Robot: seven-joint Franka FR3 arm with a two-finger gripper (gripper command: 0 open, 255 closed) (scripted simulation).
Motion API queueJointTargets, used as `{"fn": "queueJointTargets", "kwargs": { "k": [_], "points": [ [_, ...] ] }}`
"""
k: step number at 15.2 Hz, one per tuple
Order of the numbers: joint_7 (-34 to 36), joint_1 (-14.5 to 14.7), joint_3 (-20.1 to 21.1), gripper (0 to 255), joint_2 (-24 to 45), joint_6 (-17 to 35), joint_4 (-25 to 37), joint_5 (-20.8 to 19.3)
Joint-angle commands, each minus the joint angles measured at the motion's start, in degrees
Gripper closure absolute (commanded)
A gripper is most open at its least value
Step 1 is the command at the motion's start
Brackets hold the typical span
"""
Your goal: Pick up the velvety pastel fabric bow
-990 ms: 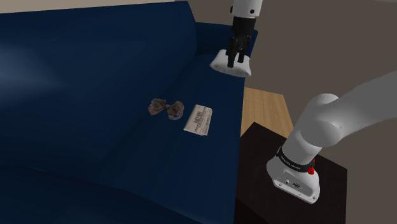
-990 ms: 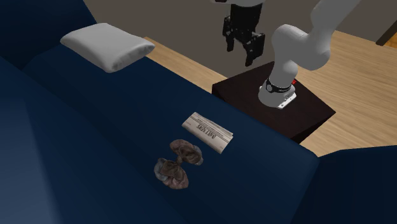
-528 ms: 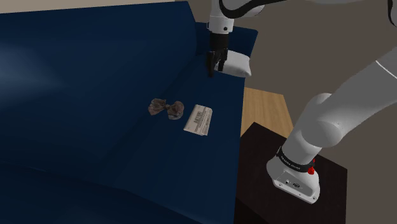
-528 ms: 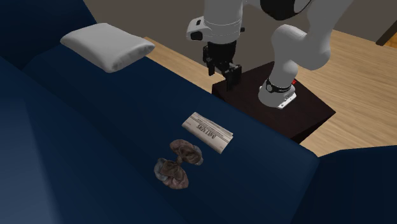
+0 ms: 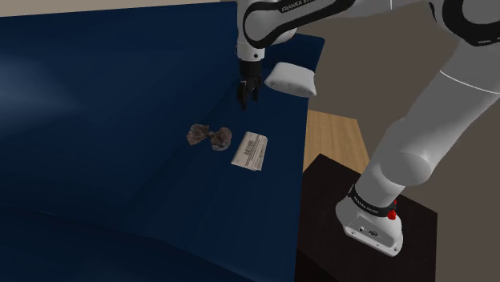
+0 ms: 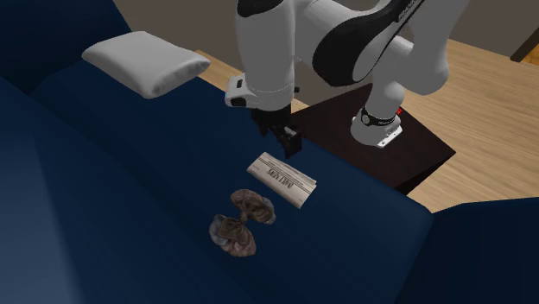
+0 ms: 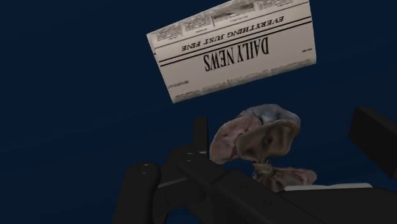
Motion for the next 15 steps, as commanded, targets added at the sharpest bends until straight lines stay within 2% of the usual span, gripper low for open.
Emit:
{"fn": "queueJointTargets", "kwargs": {
  "k": [1, 8, 15],
  "points": [
    [-0.3, 0.5, 0.5, 0, 4.9, 1.8, 2.9, -0.5],
    [-1.6, 1.9, 1.6, 0, 20.2, 5.2, 13.9, -2.7],
    [-2.8, 4.0, 2.3, 0, 35.7, 5.3, 28.3, -5.2]
  ]
}}
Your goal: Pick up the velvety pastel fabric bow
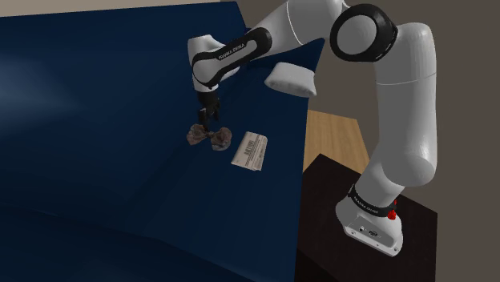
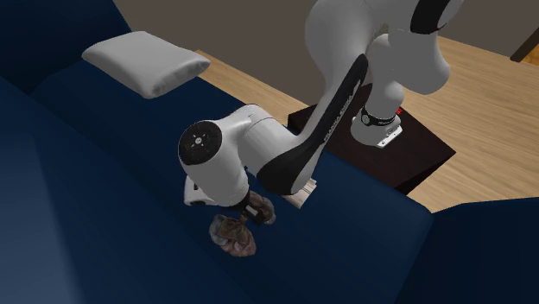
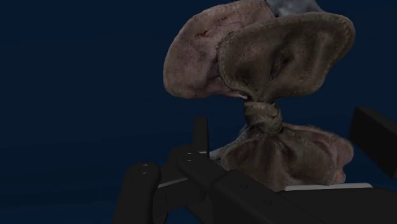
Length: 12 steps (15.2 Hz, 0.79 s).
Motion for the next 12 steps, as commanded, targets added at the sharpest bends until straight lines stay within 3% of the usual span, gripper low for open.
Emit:
{"fn": "queueJointTargets", "kwargs": {
  "k": [1, 9, 10, 12],
  "points": [
    [-0.3, 0.3, 0.0, 0, 2.5, 0.4, 1.9, -0.4],
    [-0.1, 0.4, -0.2, 0, 5.1, 4.2, 0.8, -0.7],
    [-0.1, 0.3, -0.2, 255, 5.1, 4.2, 0.7, -0.7],
    [0.0, 0.4, -0.2, 255, 5.1, 4.2, 0.8, -0.7]
  ]
}}
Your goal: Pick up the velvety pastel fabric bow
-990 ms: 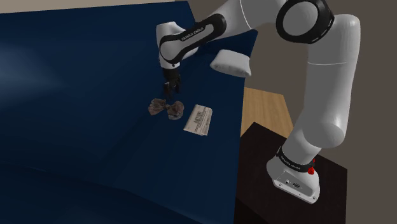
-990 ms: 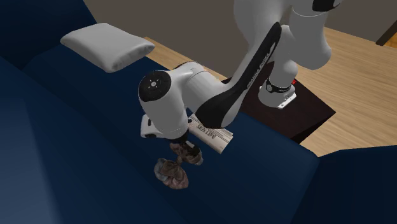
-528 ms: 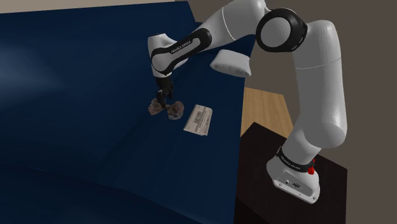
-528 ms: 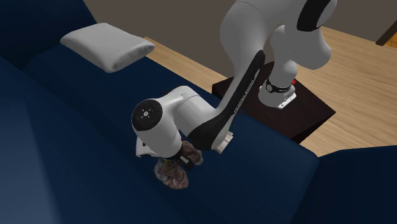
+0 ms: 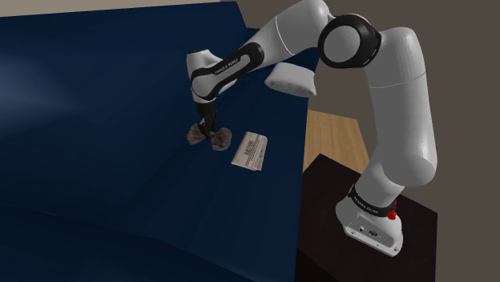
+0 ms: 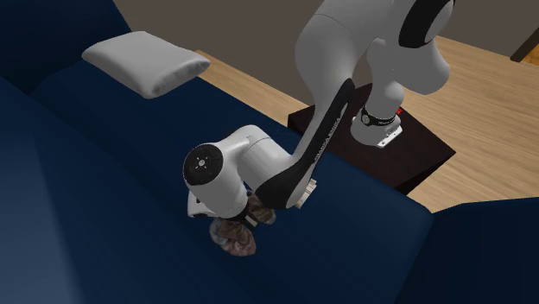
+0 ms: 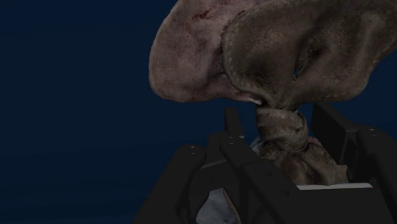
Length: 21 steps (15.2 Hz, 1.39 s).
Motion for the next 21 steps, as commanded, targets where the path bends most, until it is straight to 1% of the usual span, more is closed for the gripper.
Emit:
{"fn": "queueJointTargets", "kwargs": {
  "k": [1, 7, 21],
  "points": [
    [0.0, 0.0, 0.0, 255, 0.1, 0.1, 0.0, 0.0],
    [0.0, 0.0, 0.0, 255, 0.1, 0.1, -0.1, 0.0],
    [-0.5, -0.2, 0.3, 255, -5.1, -8.2, 3.0, 0.6]
  ]
}}
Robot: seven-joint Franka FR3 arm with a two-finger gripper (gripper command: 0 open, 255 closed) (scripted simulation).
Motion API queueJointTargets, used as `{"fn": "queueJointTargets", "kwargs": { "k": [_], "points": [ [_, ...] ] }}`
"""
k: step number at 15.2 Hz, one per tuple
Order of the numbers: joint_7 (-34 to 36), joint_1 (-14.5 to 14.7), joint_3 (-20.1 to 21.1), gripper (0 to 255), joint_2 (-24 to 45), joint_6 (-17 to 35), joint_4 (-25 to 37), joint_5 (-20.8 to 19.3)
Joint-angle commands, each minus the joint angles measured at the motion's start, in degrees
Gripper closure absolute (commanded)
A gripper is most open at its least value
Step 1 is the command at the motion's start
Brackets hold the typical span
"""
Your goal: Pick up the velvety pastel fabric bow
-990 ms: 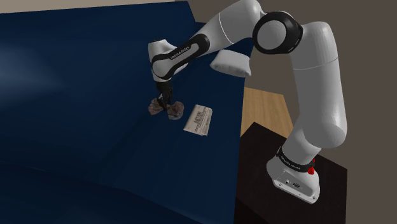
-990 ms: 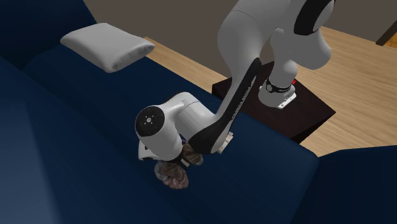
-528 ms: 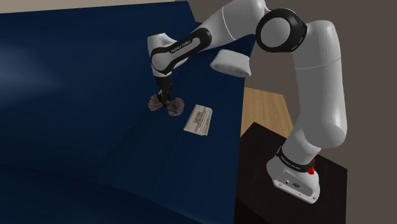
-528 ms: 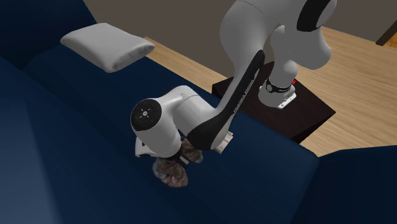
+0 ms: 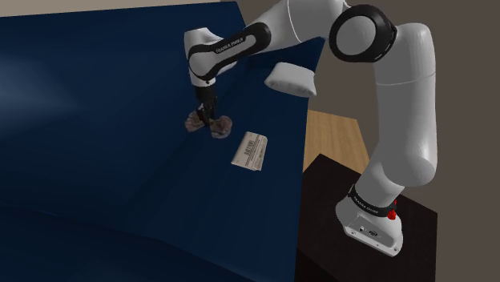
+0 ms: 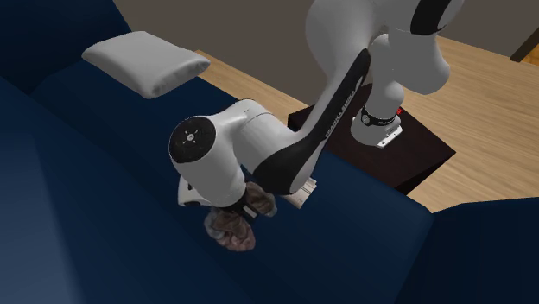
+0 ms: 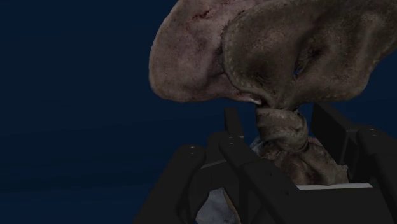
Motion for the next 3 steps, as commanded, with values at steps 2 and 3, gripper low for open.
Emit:
{"fn": "queueJointTargets", "kwargs": {
  "k": [2, 3],
  "points": [
    [-0.2, -0.1, 0.0, 255, -0.7, -1.4, 0.7, 0.1],
    [-0.2, -0.1, 0.0, 255, -0.7, -1.4, 0.7, 0.1]
  ]
}}
